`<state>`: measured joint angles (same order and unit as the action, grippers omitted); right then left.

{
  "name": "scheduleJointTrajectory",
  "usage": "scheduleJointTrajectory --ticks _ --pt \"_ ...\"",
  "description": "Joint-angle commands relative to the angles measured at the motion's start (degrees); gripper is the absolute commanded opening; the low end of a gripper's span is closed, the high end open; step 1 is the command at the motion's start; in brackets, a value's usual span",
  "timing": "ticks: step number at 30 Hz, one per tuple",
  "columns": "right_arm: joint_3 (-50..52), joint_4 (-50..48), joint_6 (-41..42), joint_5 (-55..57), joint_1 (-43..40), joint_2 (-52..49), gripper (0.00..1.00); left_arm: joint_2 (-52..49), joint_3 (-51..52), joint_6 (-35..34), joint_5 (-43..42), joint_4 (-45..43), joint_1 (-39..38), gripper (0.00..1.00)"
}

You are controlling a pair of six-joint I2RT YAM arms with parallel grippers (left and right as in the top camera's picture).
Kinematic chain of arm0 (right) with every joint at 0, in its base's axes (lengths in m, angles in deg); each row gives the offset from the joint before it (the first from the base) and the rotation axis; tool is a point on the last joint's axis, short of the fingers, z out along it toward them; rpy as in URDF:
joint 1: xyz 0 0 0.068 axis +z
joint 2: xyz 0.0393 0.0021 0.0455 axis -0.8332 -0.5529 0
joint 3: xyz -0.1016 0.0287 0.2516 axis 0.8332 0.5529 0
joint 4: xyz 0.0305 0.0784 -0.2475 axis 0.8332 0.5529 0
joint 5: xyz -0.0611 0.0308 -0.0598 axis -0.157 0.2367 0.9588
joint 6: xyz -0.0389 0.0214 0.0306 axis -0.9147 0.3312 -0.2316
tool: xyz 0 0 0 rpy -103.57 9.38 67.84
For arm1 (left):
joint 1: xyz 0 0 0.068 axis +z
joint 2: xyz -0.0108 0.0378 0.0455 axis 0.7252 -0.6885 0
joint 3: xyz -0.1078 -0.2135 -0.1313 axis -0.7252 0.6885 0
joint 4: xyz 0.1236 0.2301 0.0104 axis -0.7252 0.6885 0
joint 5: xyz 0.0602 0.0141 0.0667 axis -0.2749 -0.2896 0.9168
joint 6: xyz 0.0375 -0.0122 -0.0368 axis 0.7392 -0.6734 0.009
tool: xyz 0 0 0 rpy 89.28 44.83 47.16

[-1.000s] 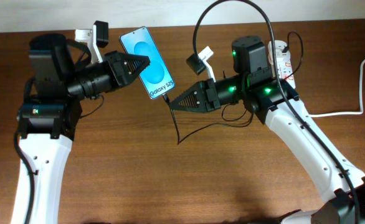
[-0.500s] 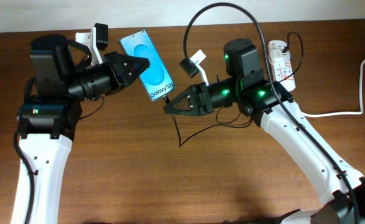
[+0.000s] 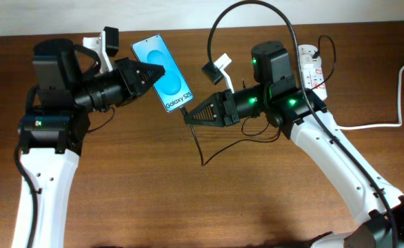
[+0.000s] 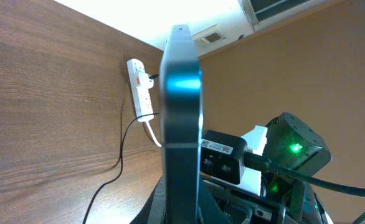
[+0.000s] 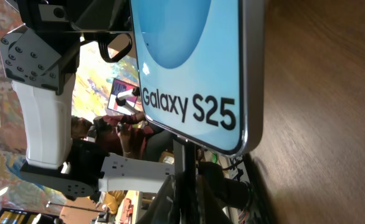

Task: Plug charger to phone and switch on socket
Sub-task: 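Align the USB-C plug with the phone port and push it in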

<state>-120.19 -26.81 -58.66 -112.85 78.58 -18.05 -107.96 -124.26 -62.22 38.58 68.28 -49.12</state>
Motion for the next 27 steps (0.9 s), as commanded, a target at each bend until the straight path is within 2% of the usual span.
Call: scheduleJointTrajectory --ticks 1,5,13,15,17,20,24,27 --pt "-0.6 -0.3 -0.7 0.2 0.0 0.0 0.05 0.5 -0.5 0.3 -1.5 0.6 0.2 0.0" --pt "-0.6 -4.8 3.8 3.0 0.0 0.0 0.05 0.5 -0.5 1.6 -1.8 1.9 -1.6 0.0" --pt "-0.6 -7.5 5.7 4.2 -0.1 0.0 0.06 0.5 -0.5 2.5 -4.6 3.6 -1.6 0.0" --pt "-0.6 -7.5 5.8 4.2 -0.1 0.0 0.16 0.5 -0.5 2.5 -5.6 4.0 -1.6 0.0" --pt "-0.6 -7.5 5.8 4.2 -0.1 0.0 0.17 0.5 -0.5 2.5 -5.7 4.1 -1.6 0.0" --pt "-0.6 -7.6 5.7 4.3 -0.1 0.0 0.28 0.5 -0.5 2.5 -5.7 5.0 -1.6 0.0" --pt "-0.6 -7.5 5.7 5.8 -0.1 0.0 0.54 0.5 -0.5 2.5 -6.1 3.6 -1.6 0.0" --pt "-0.6 -7.3 5.7 8.1 -0.1 0.0 0.58 0.5 -0.5 4.0 -6.1 -0.2 -1.6 0.0"
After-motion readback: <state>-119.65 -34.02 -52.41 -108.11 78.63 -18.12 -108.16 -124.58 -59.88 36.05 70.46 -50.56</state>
